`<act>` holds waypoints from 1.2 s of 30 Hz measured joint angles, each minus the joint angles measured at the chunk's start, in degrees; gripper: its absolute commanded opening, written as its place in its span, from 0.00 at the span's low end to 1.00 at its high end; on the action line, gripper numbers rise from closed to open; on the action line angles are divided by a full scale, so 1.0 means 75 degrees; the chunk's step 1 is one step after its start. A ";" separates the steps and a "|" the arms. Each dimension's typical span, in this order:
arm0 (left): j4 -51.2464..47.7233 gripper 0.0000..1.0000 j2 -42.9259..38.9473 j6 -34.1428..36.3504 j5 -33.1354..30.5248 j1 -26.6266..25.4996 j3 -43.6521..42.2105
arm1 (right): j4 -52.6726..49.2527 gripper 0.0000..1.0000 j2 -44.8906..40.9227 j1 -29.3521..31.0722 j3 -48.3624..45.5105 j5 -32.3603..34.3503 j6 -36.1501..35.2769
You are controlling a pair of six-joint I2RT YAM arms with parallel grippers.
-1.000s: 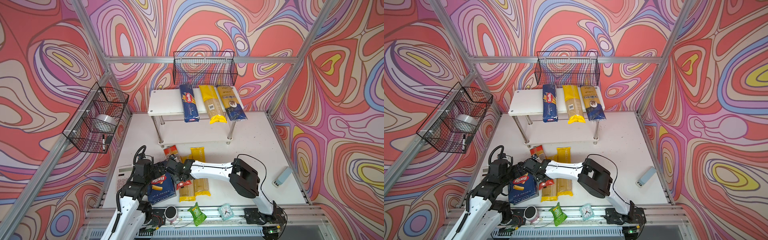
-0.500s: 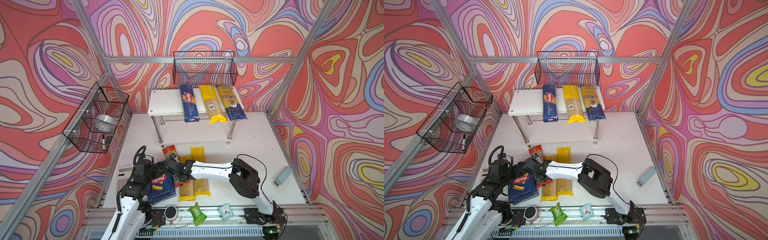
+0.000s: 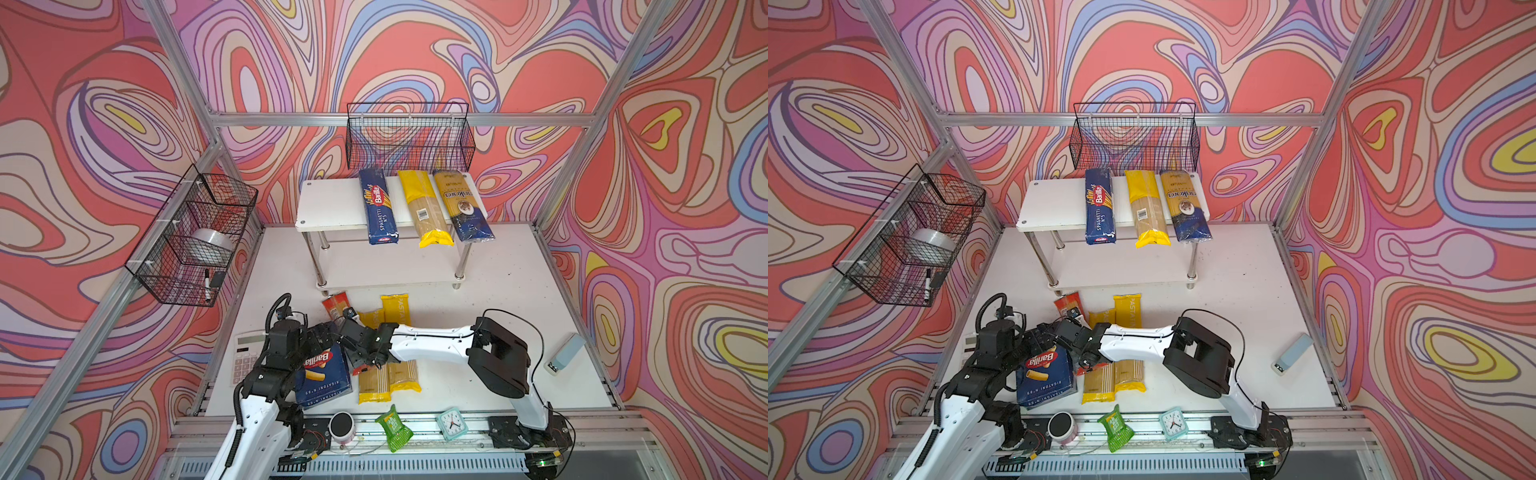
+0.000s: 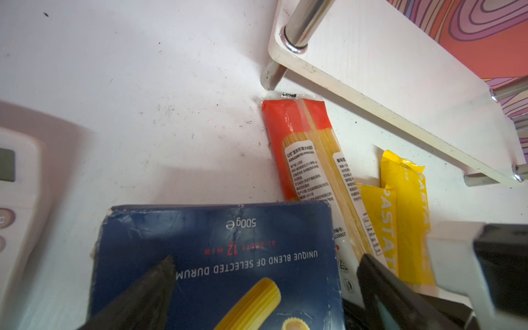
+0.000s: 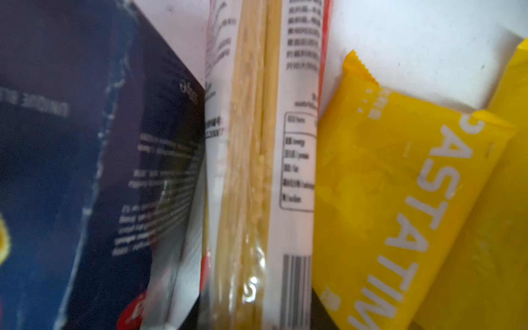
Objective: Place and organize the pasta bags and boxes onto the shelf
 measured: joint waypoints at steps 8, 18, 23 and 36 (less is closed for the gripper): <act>0.0207 1.00 0.0000 0.0055 0.0207 0.0000 -0.0044 | 0.0245 0.00 -0.1005 0.0000 -0.0976 -0.0085 -0.0064; 0.0376 1.00 0.0143 0.0393 0.0335 0.0000 -0.0023 | 0.0303 0.00 -0.1714 0.0000 -0.1241 0.0026 -0.0321; 0.0315 1.00 0.0312 0.0577 0.0291 0.0000 0.0224 | 0.0029 0.00 -0.2372 0.0000 -0.1099 0.0029 -0.0437; 0.0312 1.00 0.0350 0.0810 0.0221 0.0000 0.0935 | -0.1090 0.00 -0.2608 -0.0006 -0.0055 0.0207 -0.1055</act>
